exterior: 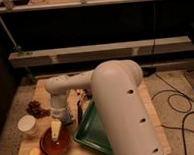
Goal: Stack bowls into tray
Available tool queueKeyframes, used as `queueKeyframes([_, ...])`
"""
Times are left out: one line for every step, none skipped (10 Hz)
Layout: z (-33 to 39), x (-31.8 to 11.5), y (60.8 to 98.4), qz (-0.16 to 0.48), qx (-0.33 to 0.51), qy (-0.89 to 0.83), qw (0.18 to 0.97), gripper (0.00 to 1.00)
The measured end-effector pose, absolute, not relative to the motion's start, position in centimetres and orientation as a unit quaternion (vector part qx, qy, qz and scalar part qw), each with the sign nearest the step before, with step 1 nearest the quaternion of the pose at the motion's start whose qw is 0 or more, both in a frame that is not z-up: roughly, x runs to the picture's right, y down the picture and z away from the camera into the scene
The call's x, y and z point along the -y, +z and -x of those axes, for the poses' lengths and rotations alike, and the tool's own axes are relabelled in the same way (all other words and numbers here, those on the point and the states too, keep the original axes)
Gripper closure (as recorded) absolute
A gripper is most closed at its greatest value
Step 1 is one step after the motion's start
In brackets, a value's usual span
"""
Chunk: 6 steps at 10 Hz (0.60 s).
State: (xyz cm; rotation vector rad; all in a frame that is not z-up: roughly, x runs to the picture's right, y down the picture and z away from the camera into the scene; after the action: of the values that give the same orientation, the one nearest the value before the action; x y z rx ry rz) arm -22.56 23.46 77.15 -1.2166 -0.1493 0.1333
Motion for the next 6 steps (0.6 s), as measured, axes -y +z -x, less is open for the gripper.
queueKeyframes([22.54,-23.46,77.16,0.571,0.07,0.063,0.816,0.2])
queueKeyframes([22.49,-23.49,77.2,0.571,0.069,0.063,0.816,0.2])
queueKeyframes([22.49,-23.49,77.2,0.571,0.069,0.063,0.816,0.2])
queueKeyframes([22.48,-23.49,77.2,0.571,0.069,0.063,0.816,0.2])
queueKeyframes([22.47,-23.53,77.23,0.571,0.069,0.063,0.816,0.2])
queueKeyframes([22.45,-23.53,77.23,0.571,0.069,0.063,0.816,0.2])
